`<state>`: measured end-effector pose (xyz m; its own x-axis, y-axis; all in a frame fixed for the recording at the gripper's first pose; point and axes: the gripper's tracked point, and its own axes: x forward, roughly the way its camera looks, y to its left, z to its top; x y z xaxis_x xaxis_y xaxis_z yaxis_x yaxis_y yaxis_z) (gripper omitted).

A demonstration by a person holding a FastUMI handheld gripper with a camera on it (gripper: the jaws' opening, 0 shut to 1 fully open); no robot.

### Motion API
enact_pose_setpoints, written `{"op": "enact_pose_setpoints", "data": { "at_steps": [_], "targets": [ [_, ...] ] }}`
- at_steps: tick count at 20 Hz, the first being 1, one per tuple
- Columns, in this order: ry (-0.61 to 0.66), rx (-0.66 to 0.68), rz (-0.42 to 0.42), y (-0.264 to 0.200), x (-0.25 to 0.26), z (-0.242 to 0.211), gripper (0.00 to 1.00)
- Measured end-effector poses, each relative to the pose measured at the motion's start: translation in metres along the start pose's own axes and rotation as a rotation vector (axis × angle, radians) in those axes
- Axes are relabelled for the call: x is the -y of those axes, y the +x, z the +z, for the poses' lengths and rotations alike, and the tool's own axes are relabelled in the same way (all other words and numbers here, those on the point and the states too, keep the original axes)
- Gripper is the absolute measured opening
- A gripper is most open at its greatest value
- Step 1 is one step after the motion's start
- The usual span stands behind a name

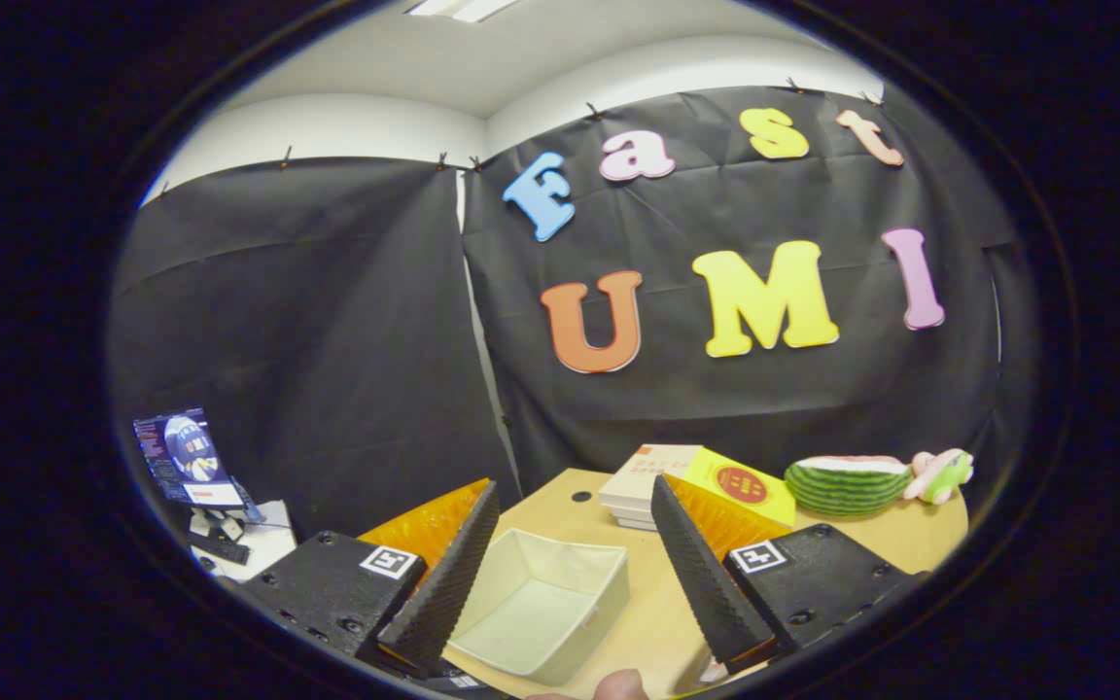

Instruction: Open the storage box then place both shoes into the box .Put the left shoe in first, then the right shoe, with the right side of both shoes facing outward in a uniform manner.

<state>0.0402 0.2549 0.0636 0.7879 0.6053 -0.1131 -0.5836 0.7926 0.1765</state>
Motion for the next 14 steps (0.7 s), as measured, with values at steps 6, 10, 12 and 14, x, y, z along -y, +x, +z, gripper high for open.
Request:
{"op": "enact_pose_setpoints", "data": {
  "at_steps": [6,10,12,14],
  "targets": [
    [-0.005,-0.024,-0.176,-0.062,0.101,-0.016,1.0],
    [-0.01,-0.063,-0.221,-0.088,0.128,-0.035,1.0],
    [-0.015,-0.094,-0.235,-0.094,0.137,-0.05,1.0],
    [-0.011,-0.142,-0.236,-0.097,0.142,-0.07,1.0]
  ]
}}
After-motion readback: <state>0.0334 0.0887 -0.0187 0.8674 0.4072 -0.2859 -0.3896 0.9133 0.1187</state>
